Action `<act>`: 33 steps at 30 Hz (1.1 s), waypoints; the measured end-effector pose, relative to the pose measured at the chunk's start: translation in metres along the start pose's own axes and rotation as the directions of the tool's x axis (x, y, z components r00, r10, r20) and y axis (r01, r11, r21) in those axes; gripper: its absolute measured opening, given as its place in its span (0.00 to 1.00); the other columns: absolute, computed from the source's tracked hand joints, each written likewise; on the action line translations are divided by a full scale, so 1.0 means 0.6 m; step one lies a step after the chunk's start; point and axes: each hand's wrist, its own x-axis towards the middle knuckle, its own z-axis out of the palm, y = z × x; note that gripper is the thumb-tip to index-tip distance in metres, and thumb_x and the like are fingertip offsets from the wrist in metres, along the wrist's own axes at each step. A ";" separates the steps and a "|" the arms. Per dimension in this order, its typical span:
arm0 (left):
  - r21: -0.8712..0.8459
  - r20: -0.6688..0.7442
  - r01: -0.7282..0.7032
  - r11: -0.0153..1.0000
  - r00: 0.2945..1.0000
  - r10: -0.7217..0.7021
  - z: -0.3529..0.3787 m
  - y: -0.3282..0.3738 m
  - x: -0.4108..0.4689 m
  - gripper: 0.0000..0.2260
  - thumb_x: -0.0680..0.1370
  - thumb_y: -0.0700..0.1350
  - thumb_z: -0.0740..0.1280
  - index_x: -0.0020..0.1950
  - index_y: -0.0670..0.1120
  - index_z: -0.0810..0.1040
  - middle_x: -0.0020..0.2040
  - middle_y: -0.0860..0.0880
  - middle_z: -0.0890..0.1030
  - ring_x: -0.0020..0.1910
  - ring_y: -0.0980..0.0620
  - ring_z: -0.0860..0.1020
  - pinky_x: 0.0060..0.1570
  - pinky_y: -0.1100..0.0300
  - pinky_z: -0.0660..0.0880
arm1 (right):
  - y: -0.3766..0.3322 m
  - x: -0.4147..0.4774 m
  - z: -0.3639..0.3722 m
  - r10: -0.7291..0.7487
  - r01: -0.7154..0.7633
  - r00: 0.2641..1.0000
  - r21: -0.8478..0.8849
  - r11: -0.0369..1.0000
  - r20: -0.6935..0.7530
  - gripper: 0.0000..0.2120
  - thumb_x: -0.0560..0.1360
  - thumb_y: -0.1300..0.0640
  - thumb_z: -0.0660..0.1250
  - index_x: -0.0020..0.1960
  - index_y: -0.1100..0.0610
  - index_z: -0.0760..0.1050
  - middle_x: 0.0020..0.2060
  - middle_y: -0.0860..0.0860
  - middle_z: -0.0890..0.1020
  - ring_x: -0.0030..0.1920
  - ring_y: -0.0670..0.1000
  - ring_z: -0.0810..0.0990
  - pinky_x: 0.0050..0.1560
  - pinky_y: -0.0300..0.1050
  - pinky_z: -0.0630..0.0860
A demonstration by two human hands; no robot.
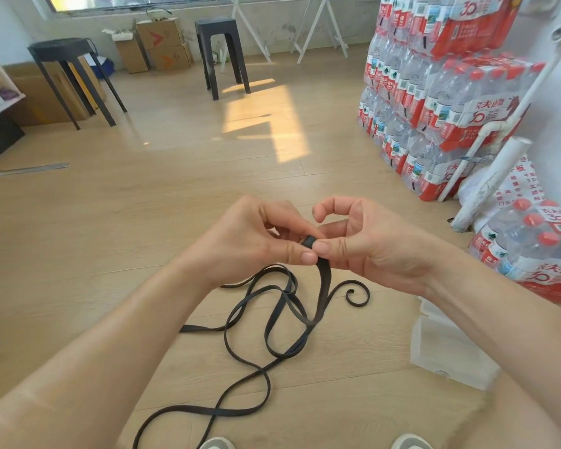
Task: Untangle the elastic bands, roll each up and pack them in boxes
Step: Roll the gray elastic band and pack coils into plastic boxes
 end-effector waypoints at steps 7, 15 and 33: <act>0.145 -0.074 -0.048 0.988 0.996 0.059 0.005 -0.004 0.000 0.09 0.63 0.36 0.78 0.39 0.47 0.85 0.35 0.53 0.82 0.35 0.60 0.76 0.38 0.70 0.70 | -0.015 -0.008 -0.005 0.107 -0.101 0.993 -0.115 0.988 0.047 0.17 0.71 0.57 0.69 0.59 0.60 0.76 0.44 0.54 0.84 0.42 0.52 0.83 0.35 0.36 0.76; 0.172 -0.159 -0.098 0.980 0.979 0.126 0.001 0.000 0.005 0.14 0.63 0.37 0.77 0.39 0.56 0.83 0.34 0.53 0.80 0.34 0.61 0.75 0.36 0.71 0.67 | -0.018 -0.015 0.002 0.170 -0.160 0.985 -0.240 0.957 0.022 0.15 0.72 0.48 0.67 0.51 0.56 0.82 0.42 0.56 0.83 0.42 0.50 0.81 0.31 0.34 0.72; 0.326 -0.232 -0.048 0.944 0.964 0.129 0.005 -0.008 0.008 0.10 0.65 0.37 0.78 0.42 0.47 0.84 0.36 0.50 0.81 0.36 0.56 0.78 0.41 0.61 0.77 | 0.005 -0.001 0.018 -0.075 0.022 0.977 -0.251 0.968 -0.201 0.05 0.65 0.56 0.73 0.40 0.56 0.84 0.29 0.52 0.81 0.32 0.46 0.76 0.32 0.35 0.68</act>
